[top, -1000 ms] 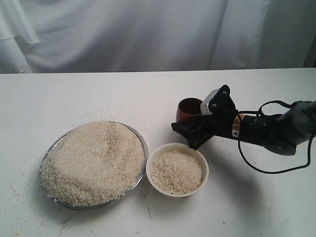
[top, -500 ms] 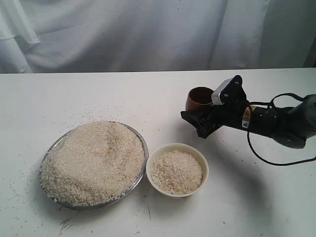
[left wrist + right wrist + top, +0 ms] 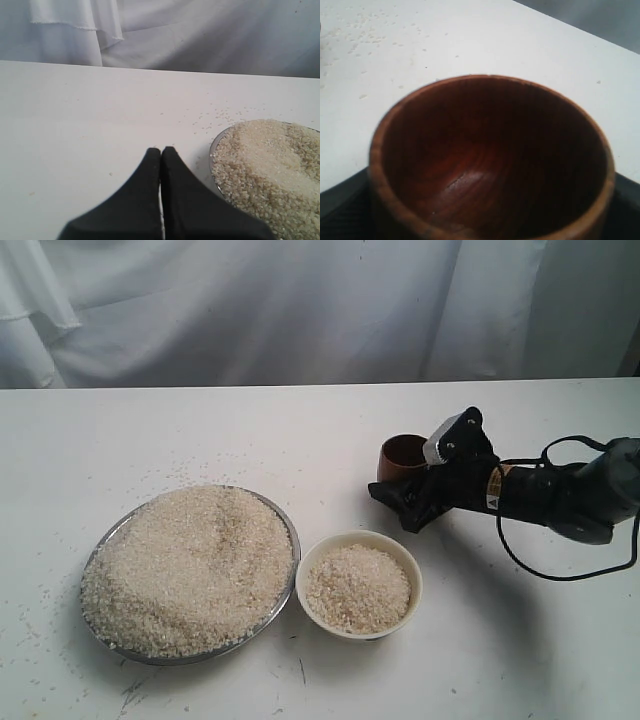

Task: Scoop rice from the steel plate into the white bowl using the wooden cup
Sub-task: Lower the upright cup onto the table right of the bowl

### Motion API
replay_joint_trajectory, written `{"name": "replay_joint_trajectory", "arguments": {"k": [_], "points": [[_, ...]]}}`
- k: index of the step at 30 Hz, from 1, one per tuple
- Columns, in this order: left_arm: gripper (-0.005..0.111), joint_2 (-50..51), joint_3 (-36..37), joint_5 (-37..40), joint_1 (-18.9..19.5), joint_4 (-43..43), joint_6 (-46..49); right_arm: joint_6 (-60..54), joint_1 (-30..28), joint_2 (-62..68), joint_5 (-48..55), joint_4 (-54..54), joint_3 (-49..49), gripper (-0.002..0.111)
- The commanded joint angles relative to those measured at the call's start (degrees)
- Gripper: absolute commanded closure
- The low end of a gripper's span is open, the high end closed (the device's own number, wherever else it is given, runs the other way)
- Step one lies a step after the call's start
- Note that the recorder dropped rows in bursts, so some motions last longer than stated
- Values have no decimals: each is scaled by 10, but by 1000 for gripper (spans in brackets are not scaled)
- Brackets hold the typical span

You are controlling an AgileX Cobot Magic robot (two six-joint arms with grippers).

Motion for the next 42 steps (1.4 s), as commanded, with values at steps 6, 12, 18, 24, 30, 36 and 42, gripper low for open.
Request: {"name": "replay_joint_trajectory", "arguments": {"k": [6,12,18,24,30,36,42], "points": [[107,-2,3,-4,1,-1,0,78,-3,-3,-10,10,-3,43],[107,-2,3,-4,1,-1,0,78,-3,-3,-10,10,-3,41],[107,-2,3,-4,1,-1,0,92,-3,-3,-35,10,-3,41],[107,-2,3,-4,1,-1,0,95,-3,-3,-71,9,-3,35],[107,-2,3,-4,1,-1,0,95,-3,-3,-59,19,-3,21],[107,-2,3,-4,1,-1,0,95,-3,-3,-59,23,-3,20],[107,-2,3,-4,1,-1,0,119,-3,-16,-59,22,-3,20]]}}
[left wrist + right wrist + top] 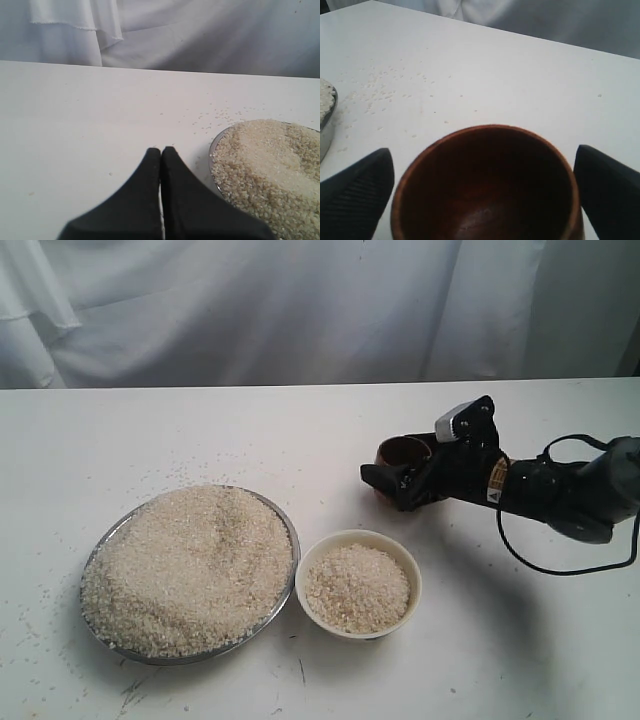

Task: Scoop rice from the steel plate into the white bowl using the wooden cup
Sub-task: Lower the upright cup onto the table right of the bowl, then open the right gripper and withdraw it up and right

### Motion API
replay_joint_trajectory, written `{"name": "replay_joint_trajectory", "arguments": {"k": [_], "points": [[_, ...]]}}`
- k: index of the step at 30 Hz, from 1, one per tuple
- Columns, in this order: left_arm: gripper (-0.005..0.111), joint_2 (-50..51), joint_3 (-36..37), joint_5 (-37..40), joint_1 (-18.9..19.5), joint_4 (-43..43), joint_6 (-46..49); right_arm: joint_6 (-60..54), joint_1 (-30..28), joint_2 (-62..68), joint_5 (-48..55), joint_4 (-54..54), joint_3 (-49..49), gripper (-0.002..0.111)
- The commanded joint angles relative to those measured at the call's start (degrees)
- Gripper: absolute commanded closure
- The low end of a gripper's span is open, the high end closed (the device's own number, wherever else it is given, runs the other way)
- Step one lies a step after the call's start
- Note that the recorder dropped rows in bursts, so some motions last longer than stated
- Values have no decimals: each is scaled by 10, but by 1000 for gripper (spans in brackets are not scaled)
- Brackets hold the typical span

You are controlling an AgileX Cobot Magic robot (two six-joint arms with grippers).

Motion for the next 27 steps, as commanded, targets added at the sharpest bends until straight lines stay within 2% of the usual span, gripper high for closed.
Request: {"name": "replay_joint_trajectory", "arguments": {"k": [1,10,17,23,27], "points": [[107,-2,3,-4,1,-1,0,16,-3,-19,-3,3,-3,20],[107,-2,3,-4,1,-1,0,63,-3,-65,-3,-20,4,21],[107,-2,3,-4,1,-1,0,61,-1,-126,94,-68,15,32],[107,-2,3,-4,1,-1,0,85,21,-158,112,-127,15,33],[107,-2,3,-4,1,-1,0,119,46,-221,209,-161,25,33]]}}
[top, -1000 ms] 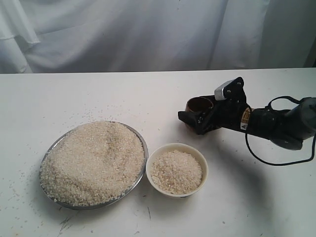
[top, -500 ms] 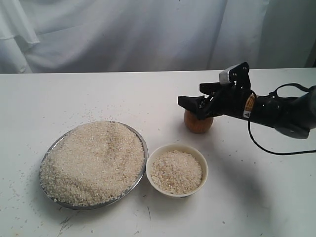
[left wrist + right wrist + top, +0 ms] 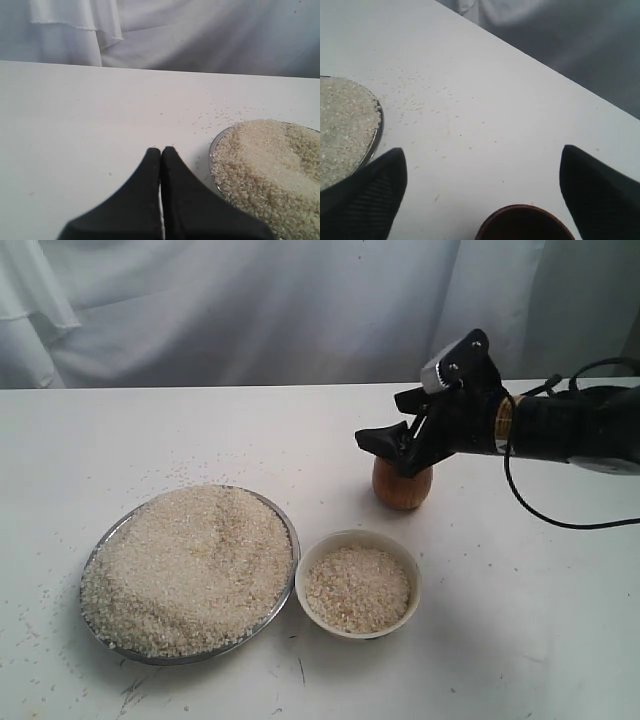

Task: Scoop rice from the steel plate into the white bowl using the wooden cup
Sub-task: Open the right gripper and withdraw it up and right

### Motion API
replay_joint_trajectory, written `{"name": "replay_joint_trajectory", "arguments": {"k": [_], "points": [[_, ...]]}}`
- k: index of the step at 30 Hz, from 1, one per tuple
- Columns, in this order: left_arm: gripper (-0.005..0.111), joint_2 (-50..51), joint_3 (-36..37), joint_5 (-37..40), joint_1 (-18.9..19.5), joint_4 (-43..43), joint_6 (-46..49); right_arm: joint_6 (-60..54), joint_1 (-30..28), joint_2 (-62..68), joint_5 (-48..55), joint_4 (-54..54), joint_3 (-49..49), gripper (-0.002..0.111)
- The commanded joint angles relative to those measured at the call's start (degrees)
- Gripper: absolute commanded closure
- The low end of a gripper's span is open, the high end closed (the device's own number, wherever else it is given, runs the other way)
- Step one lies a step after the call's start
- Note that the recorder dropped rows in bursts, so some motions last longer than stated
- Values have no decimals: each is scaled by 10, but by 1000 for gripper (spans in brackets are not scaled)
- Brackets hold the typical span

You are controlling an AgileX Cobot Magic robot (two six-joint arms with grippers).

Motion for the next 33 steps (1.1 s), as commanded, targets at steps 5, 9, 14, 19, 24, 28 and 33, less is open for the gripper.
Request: {"name": "replay_joint_trajectory", "arguments": {"k": [5,9,14,19,24,28,33], "points": [[107,-2,3,-4,1,-1,0,19,17,-164,92,88,88,37],[107,-2,3,-4,1,-1,0,19,17,-233,124,181,138,58],[107,-2,3,-4,1,-1,0,19,17,-300,187,301,199,87],[107,-2,3,-4,1,-1,0,19,17,-347,204,312,234,98],[107,-2,3,-4,1,-1,0,9,17,-397,241,312,265,107],[107,-2,3,-4,1,-1,0,6,17,-446,269,326,299,108],[107,-2,3,-4,1,-1,0,6,17,-501,306,327,319,108]]}}
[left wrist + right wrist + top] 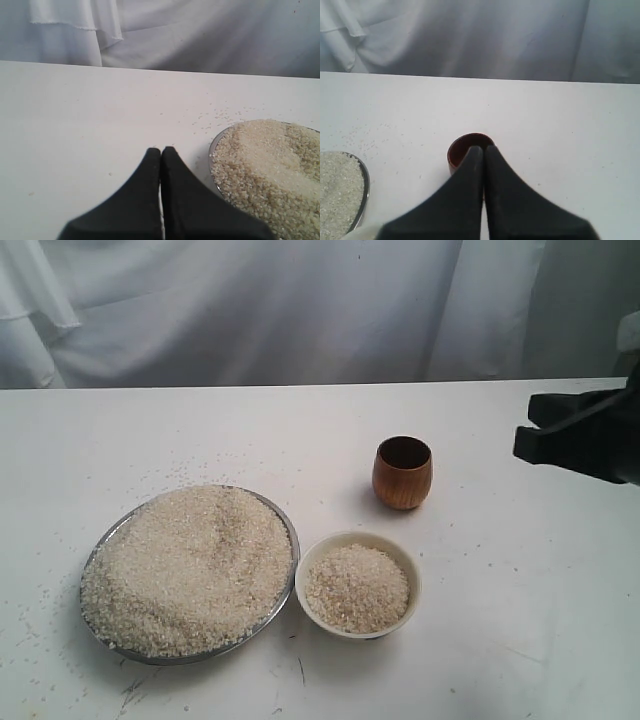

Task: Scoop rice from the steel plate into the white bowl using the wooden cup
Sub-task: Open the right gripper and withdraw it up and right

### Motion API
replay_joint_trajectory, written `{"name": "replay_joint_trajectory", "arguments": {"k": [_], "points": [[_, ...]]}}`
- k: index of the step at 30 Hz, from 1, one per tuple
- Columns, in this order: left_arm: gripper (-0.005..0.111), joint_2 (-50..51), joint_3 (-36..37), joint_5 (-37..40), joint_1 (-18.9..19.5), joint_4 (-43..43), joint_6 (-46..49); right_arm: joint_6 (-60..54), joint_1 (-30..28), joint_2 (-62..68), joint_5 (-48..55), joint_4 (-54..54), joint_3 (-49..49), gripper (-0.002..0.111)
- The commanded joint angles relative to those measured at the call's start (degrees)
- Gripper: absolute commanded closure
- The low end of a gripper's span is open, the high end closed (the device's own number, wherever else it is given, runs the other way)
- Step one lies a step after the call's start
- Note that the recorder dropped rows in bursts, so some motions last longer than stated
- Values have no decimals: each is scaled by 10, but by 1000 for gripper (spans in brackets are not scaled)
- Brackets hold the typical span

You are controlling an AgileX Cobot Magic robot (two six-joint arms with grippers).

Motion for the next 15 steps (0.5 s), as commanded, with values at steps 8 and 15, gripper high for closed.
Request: {"name": "replay_joint_trajectory", "arguments": {"k": [8,15], "points": [[107,-2,3,-4,1,-1,0,28,1,-98,89,22,11,108],[107,-2,3,-4,1,-1,0,38,1,-119,85,22,11,108]]}}
